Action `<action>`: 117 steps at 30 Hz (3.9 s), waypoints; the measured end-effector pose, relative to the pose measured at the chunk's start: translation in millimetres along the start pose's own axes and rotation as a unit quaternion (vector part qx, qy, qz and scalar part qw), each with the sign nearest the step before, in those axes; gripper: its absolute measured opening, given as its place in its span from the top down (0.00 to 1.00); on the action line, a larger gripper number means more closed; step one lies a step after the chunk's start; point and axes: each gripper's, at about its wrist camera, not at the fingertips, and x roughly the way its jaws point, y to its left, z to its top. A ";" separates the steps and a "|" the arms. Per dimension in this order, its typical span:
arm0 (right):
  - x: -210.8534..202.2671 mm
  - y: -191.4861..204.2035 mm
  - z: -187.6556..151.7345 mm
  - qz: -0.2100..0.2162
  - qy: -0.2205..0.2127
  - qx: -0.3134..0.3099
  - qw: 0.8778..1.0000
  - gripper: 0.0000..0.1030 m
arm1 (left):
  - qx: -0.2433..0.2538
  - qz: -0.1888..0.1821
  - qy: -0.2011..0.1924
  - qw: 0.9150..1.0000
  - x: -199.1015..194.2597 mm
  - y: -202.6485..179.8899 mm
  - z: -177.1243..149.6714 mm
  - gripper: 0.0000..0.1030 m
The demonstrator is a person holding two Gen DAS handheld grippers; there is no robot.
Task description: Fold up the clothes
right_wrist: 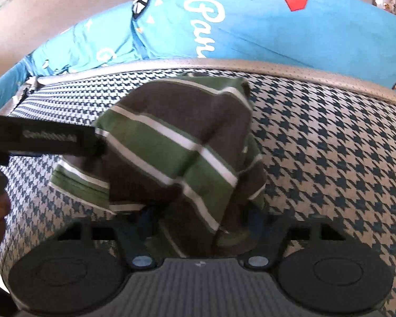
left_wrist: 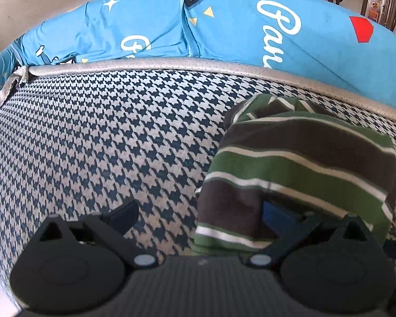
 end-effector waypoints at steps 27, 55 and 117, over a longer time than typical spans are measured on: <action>-90.0 -88.3 8.3 -0.166 -0.114 0.105 0.974 0.63 | 0.012 -0.028 -0.026 0.999 -21.0 -17.2 -3.6 0.00; -51.5 -97.5 10.2 -0.064 -0.116 0.131 0.982 0.78 | 0.050 -0.040 -0.030 0.998 -15.4 -45.8 -18.4 0.00; -94.8 -35.3 -40.5 -0.033 -0.067 -0.032 0.997 0.61 | 0.112 -0.069 -0.049 0.990 -6.3 -82.6 -32.5 0.00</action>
